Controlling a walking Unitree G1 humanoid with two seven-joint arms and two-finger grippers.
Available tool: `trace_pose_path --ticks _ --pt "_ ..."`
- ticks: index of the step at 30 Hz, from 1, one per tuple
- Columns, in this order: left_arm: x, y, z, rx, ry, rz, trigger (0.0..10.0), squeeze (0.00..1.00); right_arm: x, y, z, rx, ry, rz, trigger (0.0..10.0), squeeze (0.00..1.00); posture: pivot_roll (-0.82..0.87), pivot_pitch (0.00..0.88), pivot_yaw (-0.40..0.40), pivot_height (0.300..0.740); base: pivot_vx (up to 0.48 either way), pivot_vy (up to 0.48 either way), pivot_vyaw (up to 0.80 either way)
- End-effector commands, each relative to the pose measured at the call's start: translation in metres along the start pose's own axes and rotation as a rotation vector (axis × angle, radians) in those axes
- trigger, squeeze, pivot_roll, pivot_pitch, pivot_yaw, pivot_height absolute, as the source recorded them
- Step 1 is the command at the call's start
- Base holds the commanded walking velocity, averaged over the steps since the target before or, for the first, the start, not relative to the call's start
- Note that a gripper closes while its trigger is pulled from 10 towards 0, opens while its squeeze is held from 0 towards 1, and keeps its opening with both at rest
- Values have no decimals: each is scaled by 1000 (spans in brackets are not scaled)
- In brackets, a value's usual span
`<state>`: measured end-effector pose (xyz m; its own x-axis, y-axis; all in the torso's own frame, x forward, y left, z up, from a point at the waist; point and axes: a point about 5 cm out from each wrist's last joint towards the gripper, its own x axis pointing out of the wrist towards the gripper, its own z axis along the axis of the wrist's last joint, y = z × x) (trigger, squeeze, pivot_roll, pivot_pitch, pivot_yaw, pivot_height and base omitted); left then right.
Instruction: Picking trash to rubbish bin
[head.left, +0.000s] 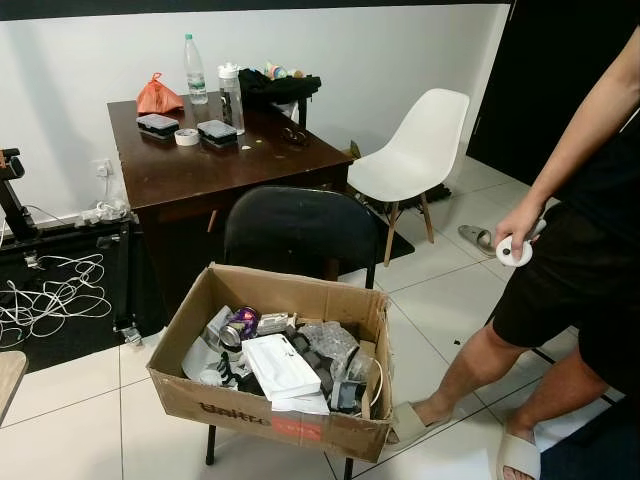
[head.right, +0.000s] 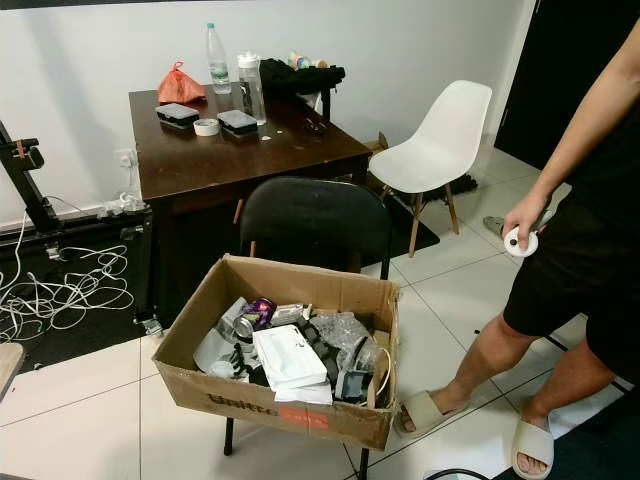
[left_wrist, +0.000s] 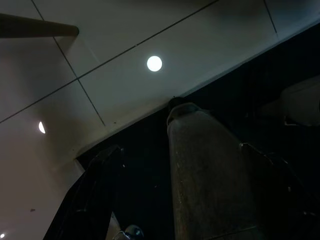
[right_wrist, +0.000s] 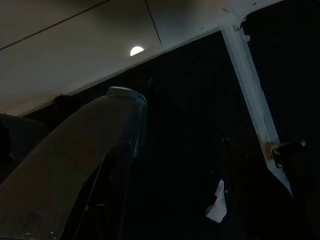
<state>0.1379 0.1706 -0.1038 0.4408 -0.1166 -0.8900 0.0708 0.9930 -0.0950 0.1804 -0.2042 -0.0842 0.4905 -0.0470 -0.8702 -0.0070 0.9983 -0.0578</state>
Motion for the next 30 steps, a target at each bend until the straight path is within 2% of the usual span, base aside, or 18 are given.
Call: trace_pose_path --ticks 1,18,30 --pt "-1 -6 -16 -9 60 -23 10000 0 -1 0 -8 7 26 2 10000 0 -86 88 15 740 0 0 0" --pt "-1 -6 -15 31 65 -20 10000 0 -1 -1 -10 21 31 1 10000 0 -93 92 20 740 0 0 0" --pt "-1 -7 -18 41 75 -20 10000 0 -1 0 -11 21 34 6 10000 0 -85 94 14 740 -280 0 0"
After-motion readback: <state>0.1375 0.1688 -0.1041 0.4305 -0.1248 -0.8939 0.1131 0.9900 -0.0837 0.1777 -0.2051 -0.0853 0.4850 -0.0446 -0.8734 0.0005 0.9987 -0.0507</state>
